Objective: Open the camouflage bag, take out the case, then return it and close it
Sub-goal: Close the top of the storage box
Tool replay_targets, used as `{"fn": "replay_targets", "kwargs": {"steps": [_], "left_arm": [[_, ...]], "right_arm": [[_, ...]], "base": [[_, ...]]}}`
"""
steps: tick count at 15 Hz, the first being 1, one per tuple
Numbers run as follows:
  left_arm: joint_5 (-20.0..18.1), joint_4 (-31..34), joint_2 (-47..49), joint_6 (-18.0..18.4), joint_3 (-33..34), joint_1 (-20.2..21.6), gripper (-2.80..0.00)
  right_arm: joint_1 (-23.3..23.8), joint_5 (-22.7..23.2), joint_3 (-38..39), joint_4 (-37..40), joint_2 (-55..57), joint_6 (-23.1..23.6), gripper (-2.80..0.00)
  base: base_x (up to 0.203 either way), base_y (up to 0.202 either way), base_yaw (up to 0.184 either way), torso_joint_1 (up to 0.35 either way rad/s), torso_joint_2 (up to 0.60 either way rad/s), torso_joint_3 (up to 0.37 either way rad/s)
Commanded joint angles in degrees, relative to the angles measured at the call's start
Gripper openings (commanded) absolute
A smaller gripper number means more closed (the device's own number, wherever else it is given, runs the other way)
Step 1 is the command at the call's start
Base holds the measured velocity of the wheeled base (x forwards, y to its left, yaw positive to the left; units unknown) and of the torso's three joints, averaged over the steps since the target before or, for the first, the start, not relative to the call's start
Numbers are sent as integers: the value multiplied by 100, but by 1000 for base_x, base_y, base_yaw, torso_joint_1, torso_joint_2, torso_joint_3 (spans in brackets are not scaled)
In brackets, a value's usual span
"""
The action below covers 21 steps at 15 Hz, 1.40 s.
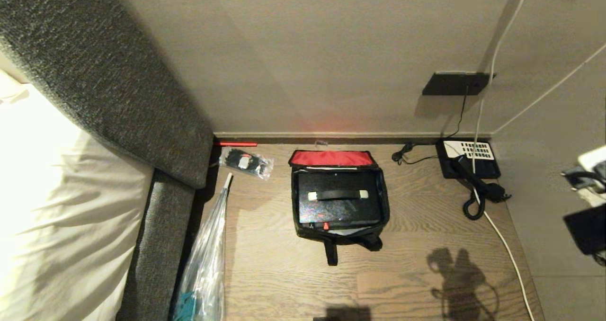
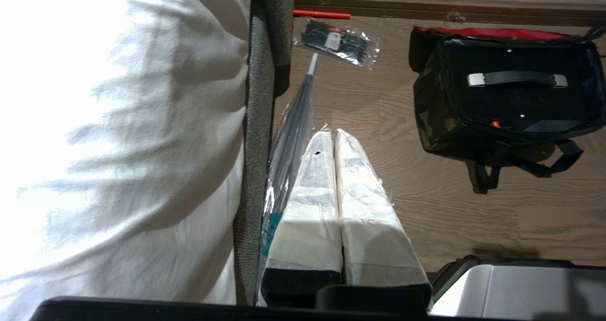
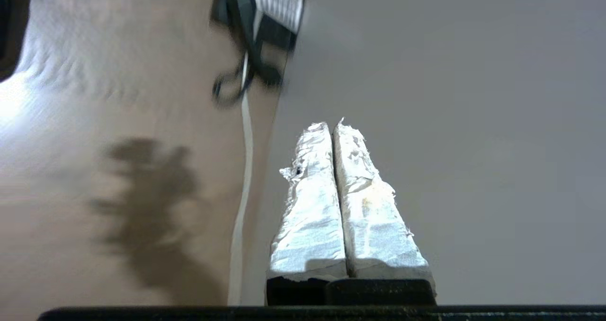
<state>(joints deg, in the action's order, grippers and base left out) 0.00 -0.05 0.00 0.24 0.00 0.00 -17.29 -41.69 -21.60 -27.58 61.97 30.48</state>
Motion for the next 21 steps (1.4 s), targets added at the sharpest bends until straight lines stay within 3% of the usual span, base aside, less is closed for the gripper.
{"fn": "replay_targets", "kwargs": {"steps": [1,3,4,5,7,9,12,21], "left_arm": [[0,-4,0,2,0,0,-280],[0,-4,0,2,0,0,-280],[0,-4,0,2,0,0,-280],[0,-4,0,2,0,0,-280],[0,-4,0,2,0,0,-280],[0,-4,0,2,0,0,-280],[0,-4,0,6,0,0,-280],[0,-4,0,11,0,0,-280]], "right_arm": [[513,347,274,2468,-2191,-1070,-280],[804,1130,564,3579,-3164,-2932,-280],[967,1593,749,3874,-3650,-3520,-280],[1103,2016,868,4080,-4138,-3657,-280],[1416,3378,1107,4237,-4726,-3631,-280],[1630,3748,1376,4192,-5482,-3481,-280],[1732,4017,1594,4066,-6246,-3360,-280],[1746,4046,1580,4164,-6223,-3373,-280]], "base": [[0,0,0,0,0,0],[0,0,0,0,0,0],[0,0,0,0,0,0],[0,0,0,0,0,0],[0,0,0,0,0,0],[0,0,0,0,0,0],[0,0,0,0,0,0],[0,0,0,0,0,0]]}}
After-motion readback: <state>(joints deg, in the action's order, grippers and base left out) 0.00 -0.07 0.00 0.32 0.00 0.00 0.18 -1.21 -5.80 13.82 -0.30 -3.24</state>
